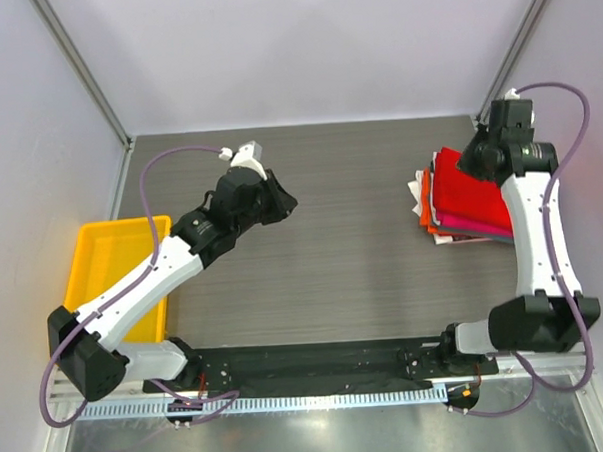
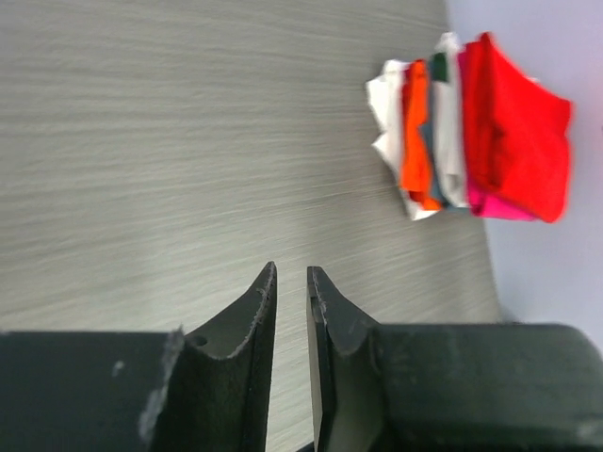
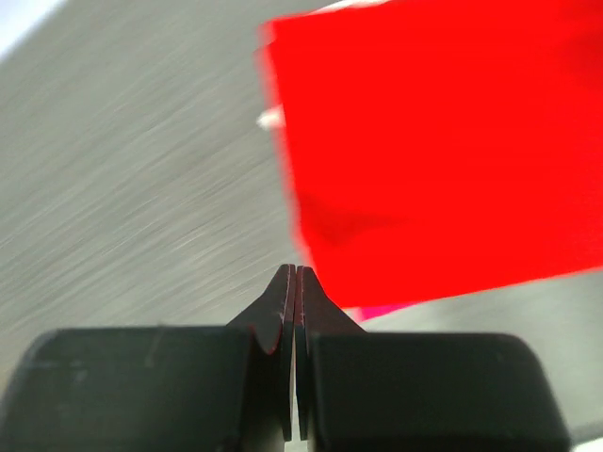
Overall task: Fold and stack the t-shirts
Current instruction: Reset both grippers
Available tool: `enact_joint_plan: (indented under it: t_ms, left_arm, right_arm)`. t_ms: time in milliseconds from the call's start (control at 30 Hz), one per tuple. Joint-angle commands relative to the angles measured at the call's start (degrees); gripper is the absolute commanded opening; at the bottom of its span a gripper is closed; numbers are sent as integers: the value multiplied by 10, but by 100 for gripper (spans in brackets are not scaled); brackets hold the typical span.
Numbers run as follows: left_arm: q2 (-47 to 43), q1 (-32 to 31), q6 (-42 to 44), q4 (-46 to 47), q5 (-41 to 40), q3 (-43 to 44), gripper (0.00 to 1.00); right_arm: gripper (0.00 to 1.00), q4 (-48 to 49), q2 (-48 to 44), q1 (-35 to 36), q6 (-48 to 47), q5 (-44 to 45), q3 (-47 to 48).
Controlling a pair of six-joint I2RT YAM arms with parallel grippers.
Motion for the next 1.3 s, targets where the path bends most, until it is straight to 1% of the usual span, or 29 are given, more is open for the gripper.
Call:
enact_joint_plan:
  t_ms: [0,33,67,100,133,167,200,233,267,300,333,367,400,433,467,500,533,567,600,633,767,800,833,900,933,1033,1200,1267]
  left_arm:
    - [-38,8,-9,-17,-46,-54,20]
    - [-59,8,-17,-15,-59,-66,21]
    - [-67,9,-21,-15,-66,-77,22]
    - [-78,9,-22,-13,-72,-91,23]
    - [-95,8,-28,-13,-85,-113,24]
    - [-106,9,-30,-12,-90,-129,25]
    - [-115,9,-33,-12,-96,-142,26]
    - [-124,9,-35,-10,-101,-173,27]
    - [-147,9,-35,-6,-106,-188,30]
    - [-158,9,-32,-2,-105,-205,37]
    - [-172,9,-19,14,-104,-242,41]
    - [-195,8,-16,19,-110,-259,45]
    - [-211,9,-15,26,-114,-279,56]
    - [-224,8,-15,40,-119,-296,62]
    - [-236,8,-12,47,-123,-331,68]
    - [-261,8,-10,53,-130,-345,77]
    - [-271,9,-7,60,-133,-359,82]
    - [-281,8,0,70,-139,-387,86]
    - [-296,8,6,75,-150,-400,98]
    - [-302,9,11,89,-154,-413,100]
    - [-309,9,64,112,-175,-455,100]
    - [-307,8,82,117,-178,-468,100]
    - [-307,8,84,126,-184,-470,100]
    - [-311,8,92,133,-169,-471,100]
    - [-311,9,94,147,-164,-475,100]
    - [-311,8,98,147,-164,-475,100]
    - [-319,8,122,154,-132,-466,100]
    - [-323,8,123,150,-142,-468,100]
  right_arm:
    - [1,137,-93,14,23,-220,-97]
    - [1,178,-112,19,31,-237,-153]
    - [1,201,-148,25,45,-259,-182]
    - [1,224,-165,43,51,-296,-212]
    - [1,269,-178,53,55,-306,-269]
    - [1,288,-207,64,62,-304,-298]
    - [1,315,-219,92,64,-290,-324]
    - [1,326,-232,104,62,-283,-373]
    - [1,336,-254,113,63,-270,-397]
    - [2,355,-270,124,69,-246,-420]
    - [7,373,-285,126,74,-219,-474]
    - [11,392,-316,126,78,-216,-502]
    - [18,427,-329,127,80,-213,-528]
    - [33,440,-339,127,82,-208,-572]
    - [44,452,-350,127,82,-208,-592]
    - [57,478,-365,127,82,-211,-611]
    - [69,491,-371,128,82,-217,-646]
    - [99,501,-377,128,82,-225,-661]
    - [100,511,-381,129,82,-225,-675]
    - [100,530,-382,129,83,-224,-700]
    - [100,607,-362,132,80,-248,-757]
    - [100,646,-358,133,76,-253,-769]
    - [100,661,-354,134,79,-259,-787]
    - [100,658,-356,136,66,-267,-777]
    - [100,667,-362,137,67,-262,-790]
    - [100,672,-389,137,73,-265,-804]
    - [100,680,-426,137,82,-267,-820]
    - [100,679,-432,137,83,-263,-823]
